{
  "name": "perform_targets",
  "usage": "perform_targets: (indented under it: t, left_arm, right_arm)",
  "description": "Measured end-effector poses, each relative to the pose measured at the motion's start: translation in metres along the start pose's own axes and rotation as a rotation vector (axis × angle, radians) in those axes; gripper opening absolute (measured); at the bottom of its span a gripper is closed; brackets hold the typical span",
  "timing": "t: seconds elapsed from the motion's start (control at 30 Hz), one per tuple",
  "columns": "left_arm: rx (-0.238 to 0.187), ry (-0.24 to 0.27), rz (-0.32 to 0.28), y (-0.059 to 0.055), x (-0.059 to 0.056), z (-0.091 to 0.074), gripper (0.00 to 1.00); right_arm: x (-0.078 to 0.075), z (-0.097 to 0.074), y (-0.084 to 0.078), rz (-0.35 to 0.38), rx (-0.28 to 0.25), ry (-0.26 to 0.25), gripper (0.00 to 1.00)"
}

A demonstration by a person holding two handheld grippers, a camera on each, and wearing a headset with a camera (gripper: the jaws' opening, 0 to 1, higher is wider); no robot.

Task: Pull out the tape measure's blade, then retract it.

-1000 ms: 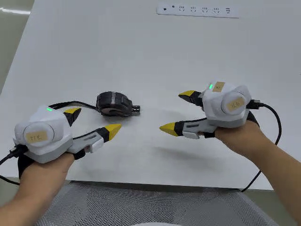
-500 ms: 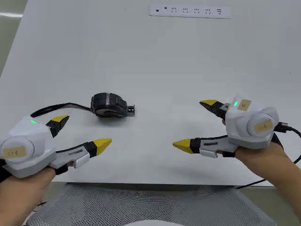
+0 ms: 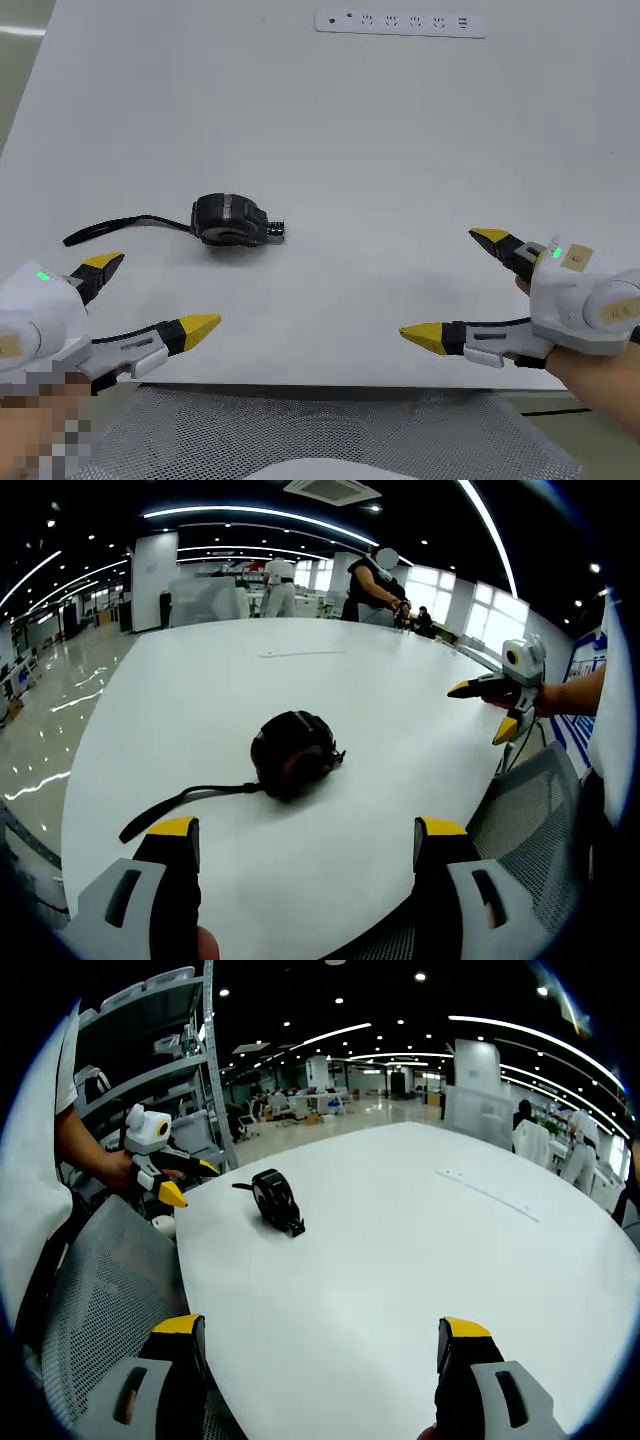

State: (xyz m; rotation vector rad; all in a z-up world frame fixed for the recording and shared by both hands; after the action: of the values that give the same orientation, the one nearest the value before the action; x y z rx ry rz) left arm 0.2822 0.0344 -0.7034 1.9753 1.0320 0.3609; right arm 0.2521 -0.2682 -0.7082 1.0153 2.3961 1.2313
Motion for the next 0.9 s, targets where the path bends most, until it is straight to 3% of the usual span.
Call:
perform_targets:
  t: [0.5,0.9]
  left_arm:
    - [0.009,0.006,0.018,-0.011,0.013,-0.02,0.95]
    - [-0.005,0.028,0.012,-0.009,0.016,-0.028,0.97]
  right_arm:
    - [-0.003,-0.036,-0.022,-0.007,0.044,-0.048,0.99]
    - [-0.009,-0.047,-0.02,0.0,0.027,-0.08,0.99]
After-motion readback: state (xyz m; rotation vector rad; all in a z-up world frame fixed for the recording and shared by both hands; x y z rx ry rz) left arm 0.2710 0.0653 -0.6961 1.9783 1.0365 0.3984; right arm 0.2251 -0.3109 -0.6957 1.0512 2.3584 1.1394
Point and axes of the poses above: the centre of the closed fingertips' face, and the gripper's own axes: z roughly forward along the fingers, x roughly to its left, y roughly out of its top, the point moved 1 cm from there along -z, roughly backward along the fingers
